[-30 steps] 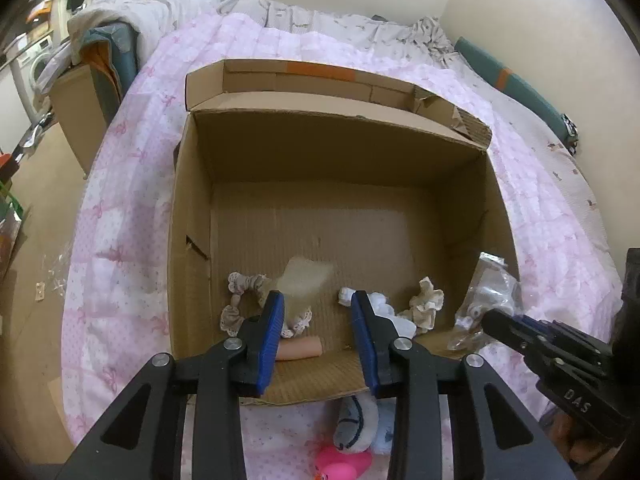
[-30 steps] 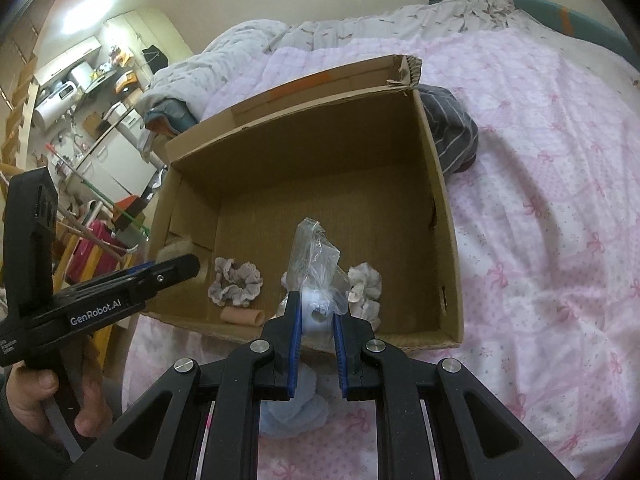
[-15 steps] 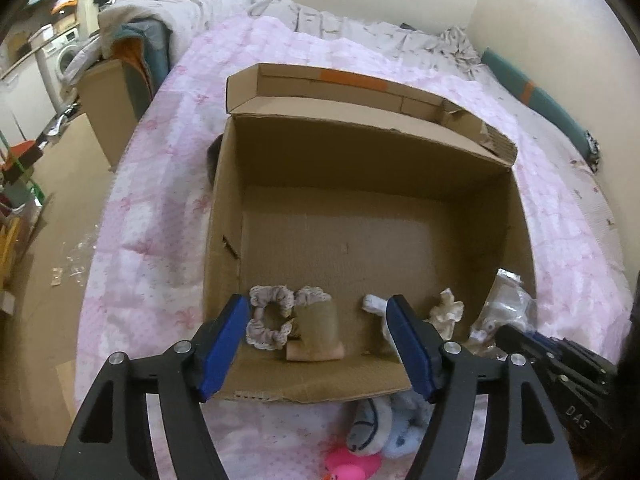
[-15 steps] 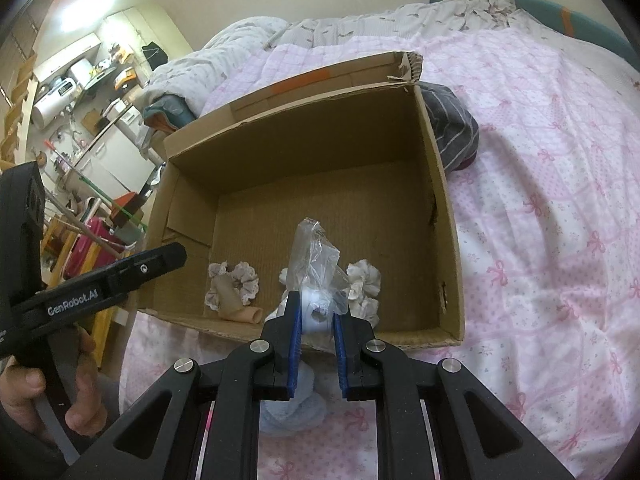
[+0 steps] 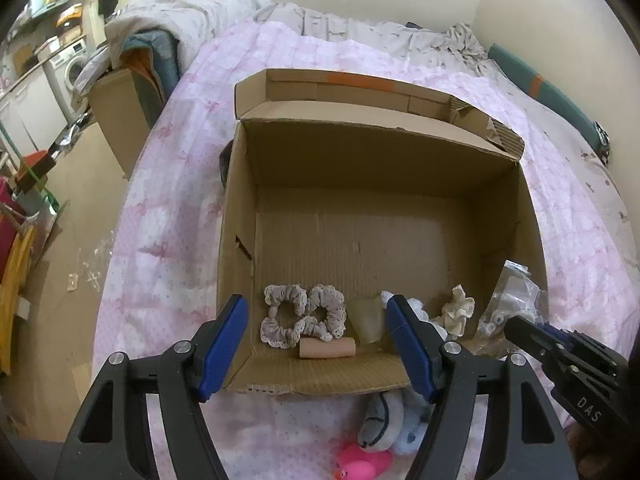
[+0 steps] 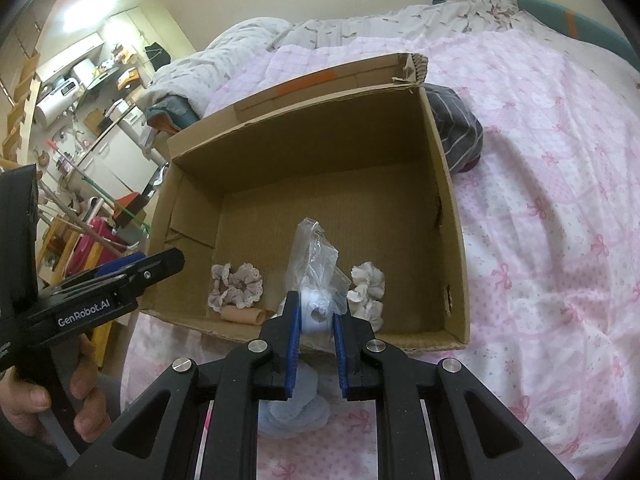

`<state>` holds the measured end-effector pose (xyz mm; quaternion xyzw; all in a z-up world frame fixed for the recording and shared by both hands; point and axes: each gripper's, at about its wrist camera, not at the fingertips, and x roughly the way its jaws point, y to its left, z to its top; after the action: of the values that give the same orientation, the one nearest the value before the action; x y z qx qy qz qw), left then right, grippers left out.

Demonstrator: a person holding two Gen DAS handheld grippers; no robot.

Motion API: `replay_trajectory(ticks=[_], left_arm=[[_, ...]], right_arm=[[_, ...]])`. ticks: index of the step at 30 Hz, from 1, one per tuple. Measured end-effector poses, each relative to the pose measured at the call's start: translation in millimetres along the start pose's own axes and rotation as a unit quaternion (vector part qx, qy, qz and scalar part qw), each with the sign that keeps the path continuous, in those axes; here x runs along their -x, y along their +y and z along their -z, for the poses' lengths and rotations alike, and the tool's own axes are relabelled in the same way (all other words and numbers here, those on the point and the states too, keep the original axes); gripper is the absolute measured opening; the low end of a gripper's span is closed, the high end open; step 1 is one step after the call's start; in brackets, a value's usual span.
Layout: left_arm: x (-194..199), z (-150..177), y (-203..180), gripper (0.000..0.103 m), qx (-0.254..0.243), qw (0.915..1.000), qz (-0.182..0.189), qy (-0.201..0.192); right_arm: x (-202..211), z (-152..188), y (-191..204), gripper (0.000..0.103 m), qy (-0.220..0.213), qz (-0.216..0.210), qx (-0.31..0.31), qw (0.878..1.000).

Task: Organize soft objects
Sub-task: 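Open both grippers to drop the beige piece and plastic bag into the box, then withdraw both grippers toward the blue sock and pink duck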

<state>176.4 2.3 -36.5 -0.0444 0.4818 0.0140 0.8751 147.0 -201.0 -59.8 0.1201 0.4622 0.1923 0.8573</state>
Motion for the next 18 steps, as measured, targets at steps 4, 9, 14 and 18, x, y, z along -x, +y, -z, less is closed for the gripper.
replay_trajectory(ticks=[4,9,14,18], left_arm=[[0,1,-1,0.069,-0.008,0.9999,-0.008,-0.003],[-2,1,0,0.069,-0.009,0.9999,-0.009,0.002],[-2,1,0,0.069,-0.011,0.9999,-0.008,0.003],[-2,1,1,0.069,-0.009,0.9999,-0.006,0.002]], right_arm=[[1,0,-3,0.056,-0.004,0.009,-0.012,1.0],[13,-3,-10,0.086,-0.035,0.006,-0.031,0.999],[12,-4,-13,0.086,-0.03,0.004,-0.039,0.999],[10,-4,-13,0.086,-0.029,0.005,-0.036,0.999]])
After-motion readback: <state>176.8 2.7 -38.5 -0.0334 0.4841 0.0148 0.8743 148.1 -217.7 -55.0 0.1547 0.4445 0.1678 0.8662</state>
